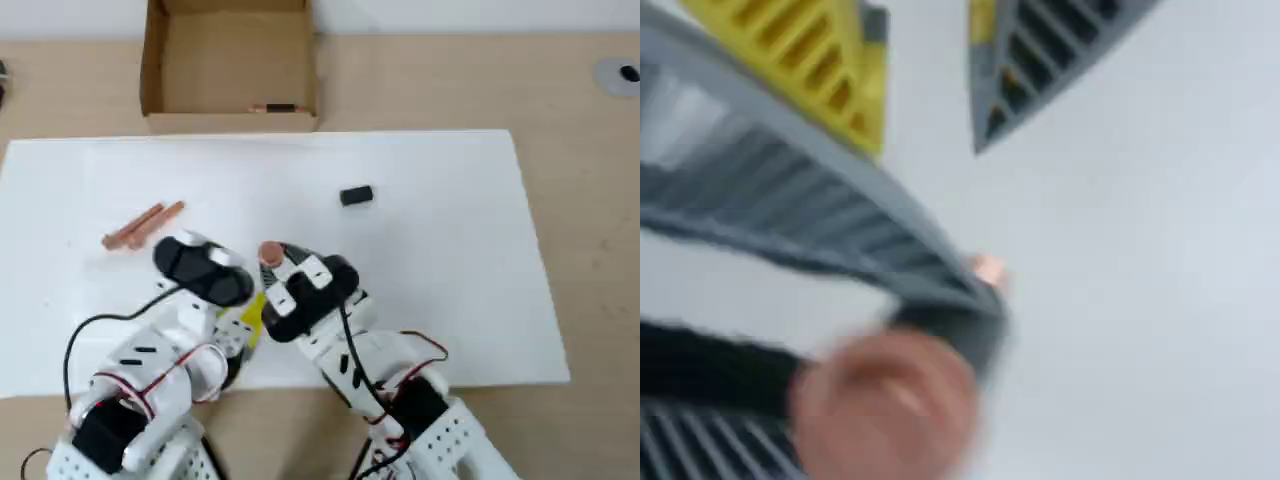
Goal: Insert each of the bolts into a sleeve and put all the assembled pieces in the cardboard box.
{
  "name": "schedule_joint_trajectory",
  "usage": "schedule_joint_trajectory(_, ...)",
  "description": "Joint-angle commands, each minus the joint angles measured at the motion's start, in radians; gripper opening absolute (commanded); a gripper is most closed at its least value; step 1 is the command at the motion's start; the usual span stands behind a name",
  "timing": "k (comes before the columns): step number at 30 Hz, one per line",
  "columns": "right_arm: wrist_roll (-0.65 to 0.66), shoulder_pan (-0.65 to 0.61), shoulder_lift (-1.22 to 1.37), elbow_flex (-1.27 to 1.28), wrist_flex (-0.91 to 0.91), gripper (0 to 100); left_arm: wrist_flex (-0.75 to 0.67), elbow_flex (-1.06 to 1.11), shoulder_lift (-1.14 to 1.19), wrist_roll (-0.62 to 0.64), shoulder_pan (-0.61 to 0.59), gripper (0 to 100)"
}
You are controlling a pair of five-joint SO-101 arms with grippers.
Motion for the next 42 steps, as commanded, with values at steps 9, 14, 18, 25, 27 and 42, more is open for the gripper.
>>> schedule_joint_trajectory(9, 0.054, 0.177, -0.002, -0.094, -0.025, 1.0, -0.252, 0.0, -0.005, 0.0, -0.601, 8)
schedule_joint_trajectory(14, 0.075, 0.277, 0.024, -0.196, -0.015, 1.0, -0.269, 0.049, -0.005, 0.026, -0.809, 7)
schedule_joint_trajectory(18, 0.087, 0.344, 0.18, -0.374, 0.02, 1.0, -0.307, 0.044, -0.004, 0.078, -0.927, 8)
schedule_joint_trajectory(25, 0.092, 0.381, 0.736, -0.97, 0.204, 1.0, -0.313, 0.017, 0.024, -0.023, -0.93, 11)
schedule_joint_trajectory(27, 0.12, 0.375, 0.888, -1.145, 0.281, 1.0, -0.313, -0.023, 0.082, -0.023, -0.93, 11)
schedule_joint_trajectory(42, 0.345, 0.326, 1.63, -2.023, 0.52, 1.0, -0.305, -0.465, 0.829, 0.026, -0.918, 4)
